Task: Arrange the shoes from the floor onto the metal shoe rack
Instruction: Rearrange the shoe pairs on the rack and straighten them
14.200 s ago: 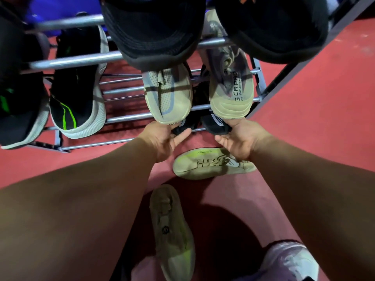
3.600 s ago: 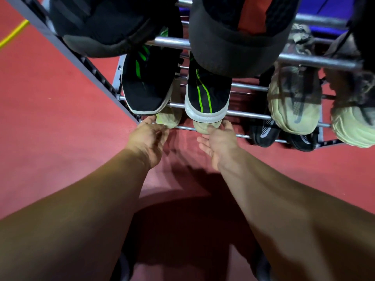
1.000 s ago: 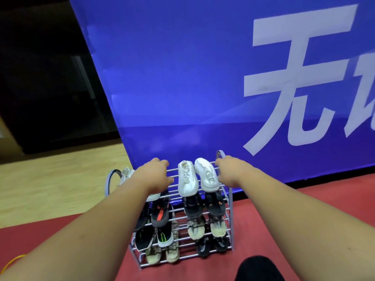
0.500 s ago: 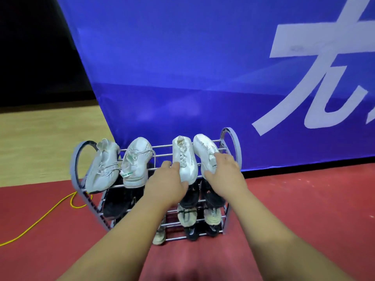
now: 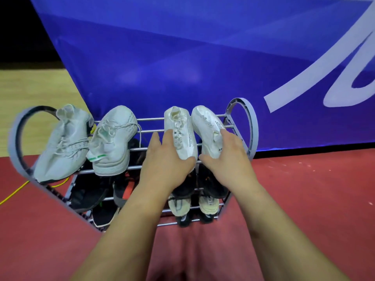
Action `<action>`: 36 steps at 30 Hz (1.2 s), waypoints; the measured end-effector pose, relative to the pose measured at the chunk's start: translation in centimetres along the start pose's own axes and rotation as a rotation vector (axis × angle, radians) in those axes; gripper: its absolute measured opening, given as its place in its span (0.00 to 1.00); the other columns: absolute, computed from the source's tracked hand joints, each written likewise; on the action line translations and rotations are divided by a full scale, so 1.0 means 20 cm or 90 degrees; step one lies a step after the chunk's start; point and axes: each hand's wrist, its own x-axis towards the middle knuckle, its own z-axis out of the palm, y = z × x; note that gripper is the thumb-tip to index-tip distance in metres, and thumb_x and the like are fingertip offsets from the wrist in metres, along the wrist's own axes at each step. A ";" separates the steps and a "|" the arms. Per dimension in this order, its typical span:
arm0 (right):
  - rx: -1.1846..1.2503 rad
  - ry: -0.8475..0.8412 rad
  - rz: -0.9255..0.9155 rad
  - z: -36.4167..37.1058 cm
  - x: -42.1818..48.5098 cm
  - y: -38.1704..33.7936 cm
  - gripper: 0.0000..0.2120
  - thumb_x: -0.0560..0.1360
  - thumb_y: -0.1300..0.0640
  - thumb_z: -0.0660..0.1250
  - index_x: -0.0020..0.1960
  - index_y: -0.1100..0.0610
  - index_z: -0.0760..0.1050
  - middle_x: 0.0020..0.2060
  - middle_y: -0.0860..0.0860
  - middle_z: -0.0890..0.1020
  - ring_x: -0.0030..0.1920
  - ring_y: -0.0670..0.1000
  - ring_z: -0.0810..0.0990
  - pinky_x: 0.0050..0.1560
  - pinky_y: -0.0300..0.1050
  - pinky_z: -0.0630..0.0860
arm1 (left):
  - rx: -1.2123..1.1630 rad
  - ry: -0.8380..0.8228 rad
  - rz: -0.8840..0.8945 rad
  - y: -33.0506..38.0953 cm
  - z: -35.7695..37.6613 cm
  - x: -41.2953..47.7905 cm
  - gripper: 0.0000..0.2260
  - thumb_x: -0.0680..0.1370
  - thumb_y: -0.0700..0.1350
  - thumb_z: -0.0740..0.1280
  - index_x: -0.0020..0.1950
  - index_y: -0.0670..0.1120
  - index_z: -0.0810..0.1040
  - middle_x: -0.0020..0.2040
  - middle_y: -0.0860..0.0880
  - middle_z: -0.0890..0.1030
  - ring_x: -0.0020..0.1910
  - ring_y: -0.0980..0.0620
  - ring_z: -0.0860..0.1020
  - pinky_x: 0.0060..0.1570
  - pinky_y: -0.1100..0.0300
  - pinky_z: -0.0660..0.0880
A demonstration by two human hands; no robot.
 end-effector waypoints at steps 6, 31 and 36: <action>0.004 0.019 0.010 0.07 0.01 0.02 0.39 0.71 0.50 0.72 0.78 0.48 0.57 0.74 0.54 0.65 0.71 0.59 0.68 0.67 0.59 0.73 | -0.011 -0.018 0.018 0.03 0.08 0.02 0.45 0.63 0.67 0.71 0.76 0.56 0.57 0.65 0.48 0.67 0.64 0.41 0.73 0.61 0.43 0.75; 0.155 0.143 -0.036 -0.15 0.05 -0.20 0.18 0.78 0.45 0.67 0.66 0.48 0.77 0.63 0.46 0.79 0.63 0.49 0.75 0.63 0.49 0.74 | -0.576 -0.035 -0.138 0.03 -0.10 0.05 0.35 0.66 0.52 0.76 0.71 0.46 0.72 0.54 0.46 0.81 0.47 0.54 0.81 0.48 0.59 0.75; 0.551 0.065 0.114 -0.17 0.02 -0.32 0.07 0.77 0.53 0.68 0.50 0.56 0.81 0.41 0.48 0.82 0.55 0.60 0.83 0.55 0.51 0.83 | -1.004 -0.155 -0.206 -0.03 -0.26 0.01 0.19 0.72 0.45 0.72 0.61 0.39 0.80 0.56 0.37 0.82 0.61 0.36 0.79 0.62 0.39 0.77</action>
